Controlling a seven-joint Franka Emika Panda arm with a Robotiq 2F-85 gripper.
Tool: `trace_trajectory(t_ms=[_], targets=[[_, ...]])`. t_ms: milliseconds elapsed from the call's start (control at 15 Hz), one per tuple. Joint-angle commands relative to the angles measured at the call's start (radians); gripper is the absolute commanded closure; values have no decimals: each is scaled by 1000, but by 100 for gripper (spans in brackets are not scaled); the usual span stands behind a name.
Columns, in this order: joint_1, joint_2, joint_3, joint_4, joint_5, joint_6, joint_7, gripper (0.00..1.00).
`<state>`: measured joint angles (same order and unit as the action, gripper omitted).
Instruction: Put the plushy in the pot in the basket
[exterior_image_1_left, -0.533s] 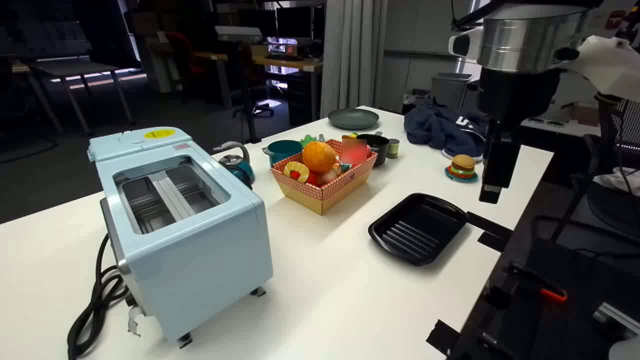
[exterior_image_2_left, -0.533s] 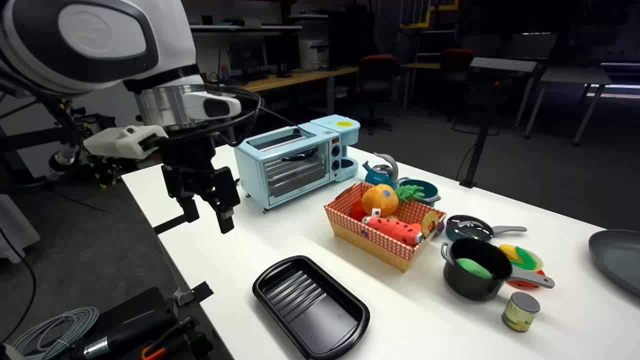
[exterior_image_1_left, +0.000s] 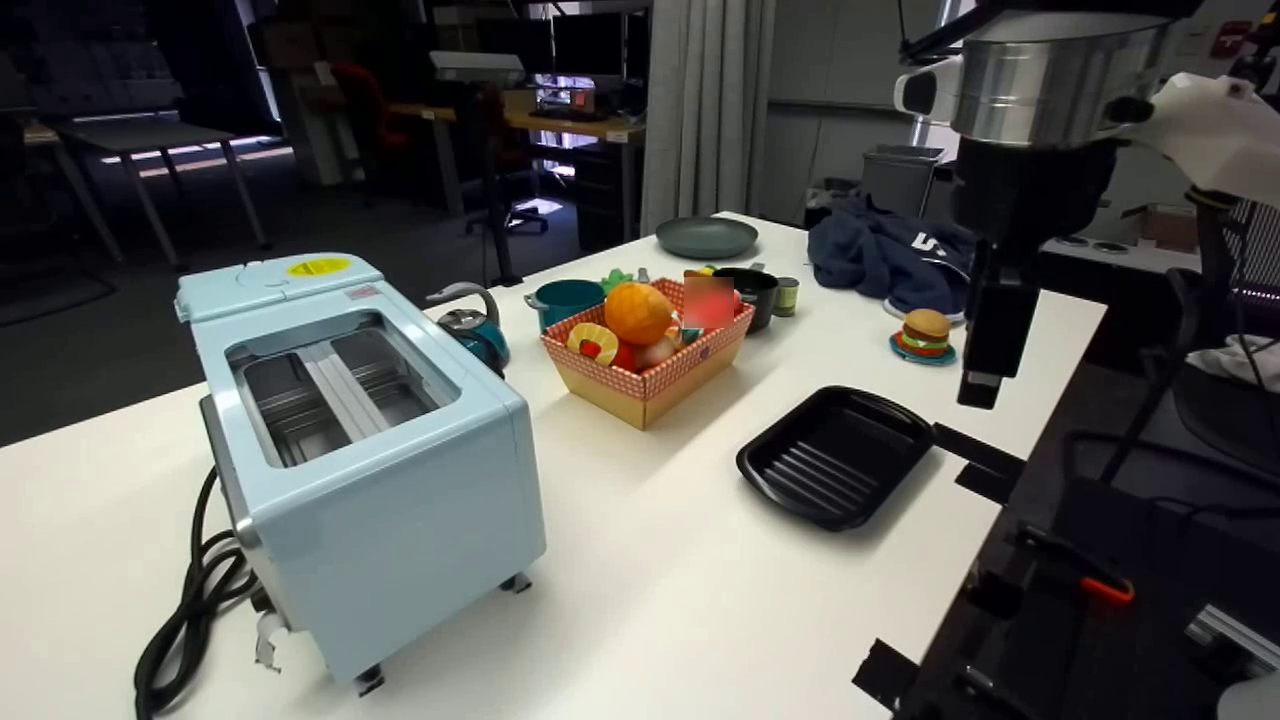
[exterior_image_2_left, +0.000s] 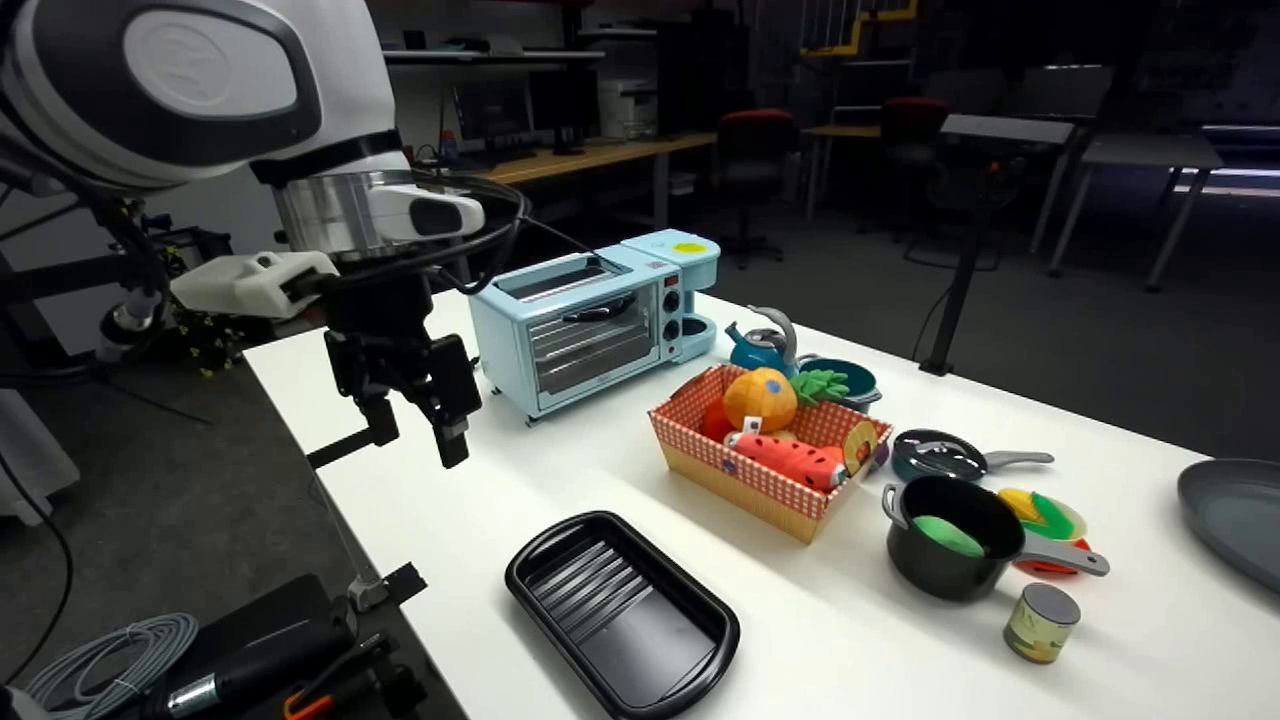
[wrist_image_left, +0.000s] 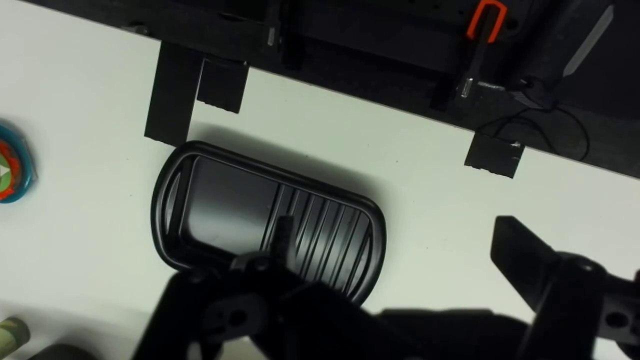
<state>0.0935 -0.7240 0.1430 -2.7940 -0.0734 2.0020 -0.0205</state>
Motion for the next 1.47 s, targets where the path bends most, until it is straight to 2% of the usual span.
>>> trace_trajectory(t_ms=[0, 400, 667, 933, 1133, 1400], targets=[[12, 2, -12, 2, -8, -3, 7, 0], [8, 8, -9, 3, -9, 6, 20, 0], [-69, 106, -3, 53, -27, 95, 154, 0], [-178, 244, -13, 110, -95, 219, 265, 0], [-256, 359, -37, 176, -159, 303, 326, 0], [-313, 509, -93, 301, -213, 352, 360, 0]])
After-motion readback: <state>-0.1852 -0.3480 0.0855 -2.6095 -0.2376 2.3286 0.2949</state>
